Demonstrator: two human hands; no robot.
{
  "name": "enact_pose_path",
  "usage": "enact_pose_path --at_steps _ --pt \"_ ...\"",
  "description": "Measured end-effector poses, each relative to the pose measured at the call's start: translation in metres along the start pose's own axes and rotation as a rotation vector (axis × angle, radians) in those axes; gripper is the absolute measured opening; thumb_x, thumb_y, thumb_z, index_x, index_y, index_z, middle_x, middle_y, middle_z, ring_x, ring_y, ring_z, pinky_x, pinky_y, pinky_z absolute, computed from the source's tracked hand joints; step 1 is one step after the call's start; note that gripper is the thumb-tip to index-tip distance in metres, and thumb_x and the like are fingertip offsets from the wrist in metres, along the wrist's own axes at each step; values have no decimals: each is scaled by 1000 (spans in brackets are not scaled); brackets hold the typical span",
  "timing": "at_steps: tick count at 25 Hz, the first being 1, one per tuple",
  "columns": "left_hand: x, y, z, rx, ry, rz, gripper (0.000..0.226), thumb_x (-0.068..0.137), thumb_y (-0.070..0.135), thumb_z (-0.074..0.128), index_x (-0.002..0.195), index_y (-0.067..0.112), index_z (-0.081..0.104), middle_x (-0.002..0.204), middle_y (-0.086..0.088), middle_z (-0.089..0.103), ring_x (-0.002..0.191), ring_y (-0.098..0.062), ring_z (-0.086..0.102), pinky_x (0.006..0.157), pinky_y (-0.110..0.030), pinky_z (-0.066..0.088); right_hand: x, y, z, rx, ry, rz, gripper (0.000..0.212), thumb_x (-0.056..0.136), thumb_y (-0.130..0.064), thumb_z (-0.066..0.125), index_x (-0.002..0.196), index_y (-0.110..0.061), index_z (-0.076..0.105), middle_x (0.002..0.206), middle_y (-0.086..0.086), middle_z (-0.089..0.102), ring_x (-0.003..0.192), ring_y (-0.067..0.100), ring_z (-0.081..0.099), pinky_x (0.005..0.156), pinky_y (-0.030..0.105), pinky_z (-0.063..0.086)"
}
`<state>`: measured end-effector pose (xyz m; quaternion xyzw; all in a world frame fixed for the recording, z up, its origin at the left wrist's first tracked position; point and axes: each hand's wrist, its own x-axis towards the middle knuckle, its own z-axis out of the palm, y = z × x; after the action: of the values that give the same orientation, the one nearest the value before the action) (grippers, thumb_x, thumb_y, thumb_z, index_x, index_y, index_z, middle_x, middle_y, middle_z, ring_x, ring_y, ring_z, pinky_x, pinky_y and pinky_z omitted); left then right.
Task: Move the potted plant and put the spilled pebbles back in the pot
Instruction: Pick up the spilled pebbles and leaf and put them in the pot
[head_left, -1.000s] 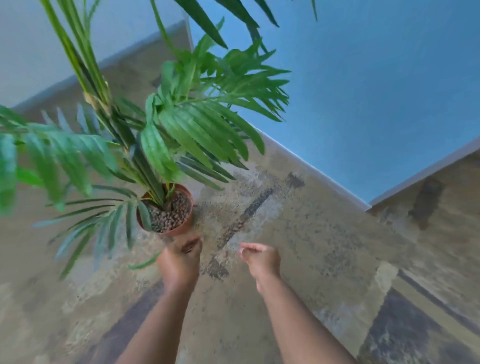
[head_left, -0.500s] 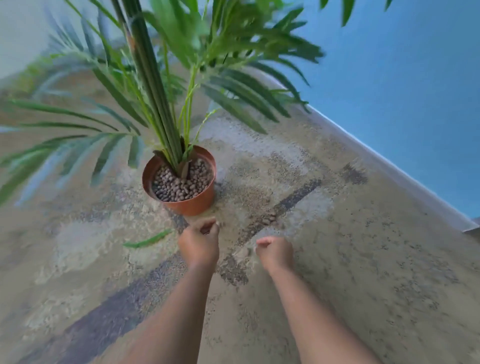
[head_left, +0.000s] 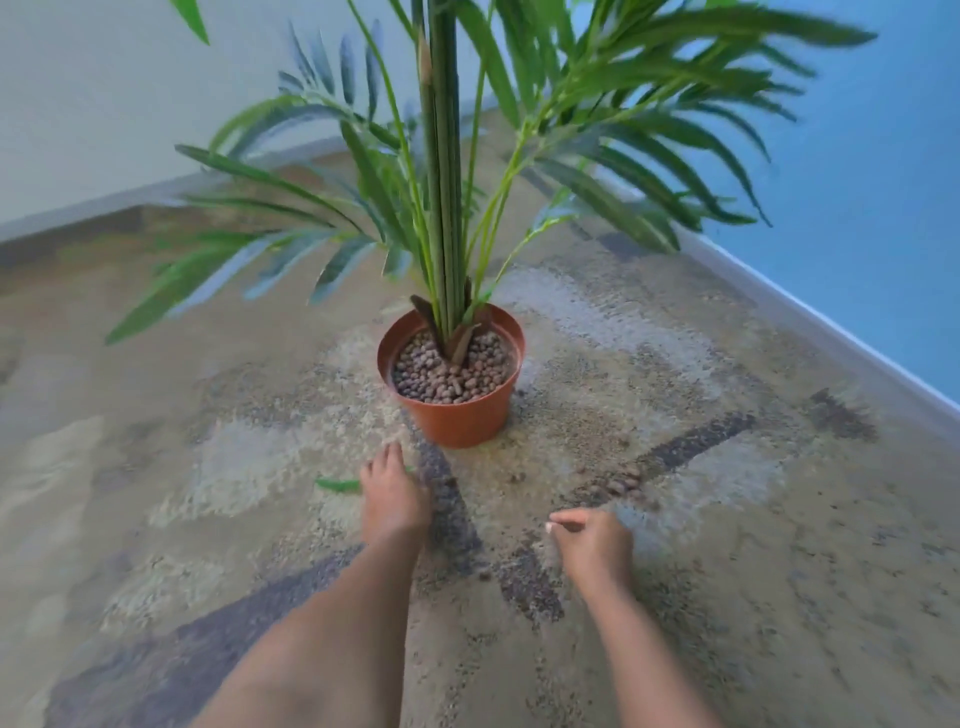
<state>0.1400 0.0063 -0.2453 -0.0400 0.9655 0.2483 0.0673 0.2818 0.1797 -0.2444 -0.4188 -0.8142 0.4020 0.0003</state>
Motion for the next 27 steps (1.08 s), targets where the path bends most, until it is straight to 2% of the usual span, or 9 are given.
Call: enact_pose_path --at_steps 4,7,9,11,14,17,19,23,27 --pt "12 9 -7 247 -101 17 74 89 20 59 152 19 21 156 -2 33 145 -31 17 114 -53 27 18 -25 -19 191 7 -50 16 79 -13 79 96 -15 78 93 0 77 58 -7 56 41 1 36" --pt "13 -2 -8 488 -122 44 75 85 18 64 150 21 28 156 -1 34 149 -30 9 116 -56 9 21 -20 -21 198 -46 -78 18 77 -13 81 94 -15 78 93 -1 77 71 3 65 59 5 44" --pt "10 -14 -9 542 -66 113 43 86 20 65 128 22 59 139 -3 56 143 -26 31 117 -54 -2 19 -8 -14 188 -39 -82 18 76 -13 82 94 -15 78 93 -1 77 71 3 65 60 4 43" --pt "0 -8 -21 465 -7 157 15 92 23 59 100 22 71 109 -2 73 113 -19 59 119 -52 12 19 -2 -8 202 -13 -73 18 76 -15 82 94 -16 78 92 -2 77 68 -2 62 52 0 40" --pt "-17 30 -50 85 359 372 19 91 12 61 100 21 74 93 0 76 83 -21 66 85 -39 49 22 -12 -8 287 72 -107 17 76 -15 81 93 -17 78 89 -3 77 67 -7 60 48 0 41" --pt "-18 62 -86 -103 952 853 20 88 7 68 94 26 75 93 10 76 84 -20 62 74 -33 41 18 -36 -8 391 146 -211 18 77 -14 80 96 -14 77 87 -2 77 69 -1 67 55 7 49" --pt "-6 68 -95 -134 919 975 21 84 1 72 91 20 79 92 6 77 81 -21 64 73 -33 47 12 -55 -9 452 201 -275 19 78 -13 80 97 -13 77 88 -1 76 74 0 68 62 12 53" --pt "22 66 -83 -71 543 893 23 68 -12 77 81 7 80 85 -10 78 76 -31 73 66 -42 58 17 -100 -21 562 408 -532 19 78 -12 79 97 -10 76 90 -2 75 79 -1 69 71 11 54" --pt "33 66 -67 -137 373 706 35 78 -16 65 107 1 73 112 -18 71 103 -35 69 93 -48 53 48 -148 -29 418 338 -626 16 80 -16 78 95 -11 77 91 3 76 80 10 69 74 26 58"
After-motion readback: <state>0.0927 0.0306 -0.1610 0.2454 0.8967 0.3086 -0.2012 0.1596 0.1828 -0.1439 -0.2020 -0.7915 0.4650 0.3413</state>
